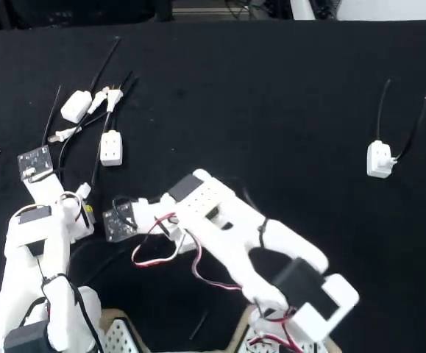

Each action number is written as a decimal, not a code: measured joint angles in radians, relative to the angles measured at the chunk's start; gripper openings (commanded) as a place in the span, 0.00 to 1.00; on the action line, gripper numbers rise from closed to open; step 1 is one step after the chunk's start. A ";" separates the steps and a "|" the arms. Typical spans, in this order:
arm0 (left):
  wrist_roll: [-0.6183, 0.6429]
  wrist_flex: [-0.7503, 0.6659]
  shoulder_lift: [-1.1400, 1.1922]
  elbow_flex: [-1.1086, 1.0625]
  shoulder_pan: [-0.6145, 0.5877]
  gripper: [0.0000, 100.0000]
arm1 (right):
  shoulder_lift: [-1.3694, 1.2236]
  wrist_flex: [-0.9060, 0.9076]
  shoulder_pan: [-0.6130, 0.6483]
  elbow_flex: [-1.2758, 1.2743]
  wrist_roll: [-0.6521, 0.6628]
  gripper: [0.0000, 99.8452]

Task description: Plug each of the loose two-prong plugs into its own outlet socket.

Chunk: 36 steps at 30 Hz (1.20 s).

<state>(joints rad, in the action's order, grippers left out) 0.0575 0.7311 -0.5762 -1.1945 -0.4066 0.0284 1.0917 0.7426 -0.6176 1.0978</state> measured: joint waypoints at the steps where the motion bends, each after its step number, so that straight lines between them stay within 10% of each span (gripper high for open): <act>1: 0.000 0.000 0.000 0.000 0.000 0.17 | -0.012 -0.026 -0.009 0.000 0.000 0.00; 9: 0.002 0.000 0.000 0.000 -0.005 0.17 | -0.058 -0.169 -0.219 0.032 -0.218 0.01; 18: 0.002 0.000 0.000 0.000 -0.005 0.17 | -0.008 0.100 -0.678 0.376 -0.704 0.01; 36: 0.002 0.000 0.000 0.000 -0.005 0.17 | -0.652 0.264 -1.076 1.008 -0.816 0.01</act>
<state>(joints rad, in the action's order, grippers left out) 0.0591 0.7311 -0.5762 -1.1945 -0.4112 -0.6237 1.3556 -0.3330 0.3905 0.2816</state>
